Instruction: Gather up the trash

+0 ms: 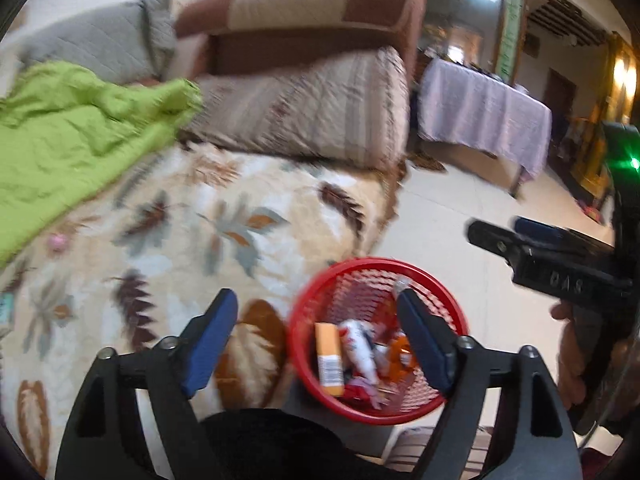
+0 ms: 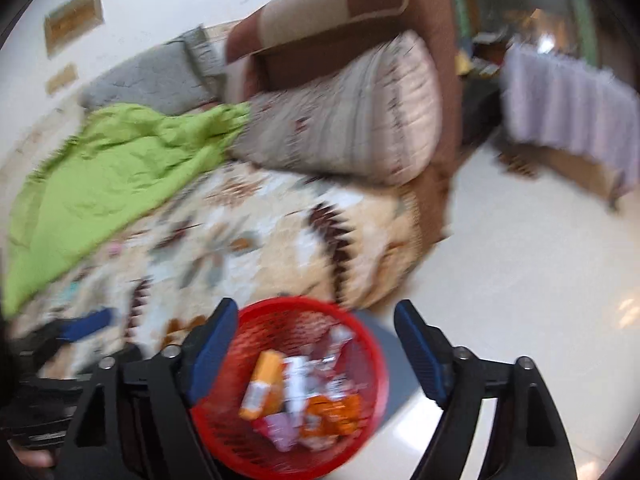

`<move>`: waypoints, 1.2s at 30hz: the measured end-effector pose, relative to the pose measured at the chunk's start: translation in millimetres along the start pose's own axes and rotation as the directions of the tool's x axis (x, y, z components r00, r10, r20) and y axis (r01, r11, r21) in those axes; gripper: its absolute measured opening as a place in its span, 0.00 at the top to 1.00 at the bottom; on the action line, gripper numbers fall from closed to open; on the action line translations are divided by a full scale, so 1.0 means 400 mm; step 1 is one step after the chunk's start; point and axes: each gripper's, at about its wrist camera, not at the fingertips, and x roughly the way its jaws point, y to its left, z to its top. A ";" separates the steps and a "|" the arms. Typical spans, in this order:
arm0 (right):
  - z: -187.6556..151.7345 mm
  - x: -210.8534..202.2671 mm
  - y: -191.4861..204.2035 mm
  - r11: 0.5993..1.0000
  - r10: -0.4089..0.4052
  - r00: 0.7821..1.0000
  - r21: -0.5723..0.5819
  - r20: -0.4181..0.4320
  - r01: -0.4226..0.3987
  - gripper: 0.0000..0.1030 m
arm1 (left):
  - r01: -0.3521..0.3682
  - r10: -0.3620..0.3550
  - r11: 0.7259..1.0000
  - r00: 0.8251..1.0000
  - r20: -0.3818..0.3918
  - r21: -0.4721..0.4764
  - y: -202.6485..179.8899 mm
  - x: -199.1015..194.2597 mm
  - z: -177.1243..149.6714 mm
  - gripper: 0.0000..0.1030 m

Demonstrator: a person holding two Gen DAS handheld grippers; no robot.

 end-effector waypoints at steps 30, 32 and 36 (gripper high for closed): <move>-0.156 -0.084 0.181 0.986 -0.166 0.986 0.004 0.033 0.166 0.00 | -0.522 0.529 0.848 0.844 0.090 -0.087 0.155 -0.212 -0.144 0.02; -0.157 -0.084 0.181 0.986 -0.167 0.985 0.004 0.033 0.167 0.00 | -0.523 0.532 0.846 0.842 0.089 -0.102 0.161 -0.215 -0.145 0.02; -0.158 -0.084 0.180 0.986 -0.169 0.985 0.005 0.033 0.169 0.00 | -0.513 0.524 0.850 0.848 0.082 -0.118 0.171 -0.214 -0.146 0.02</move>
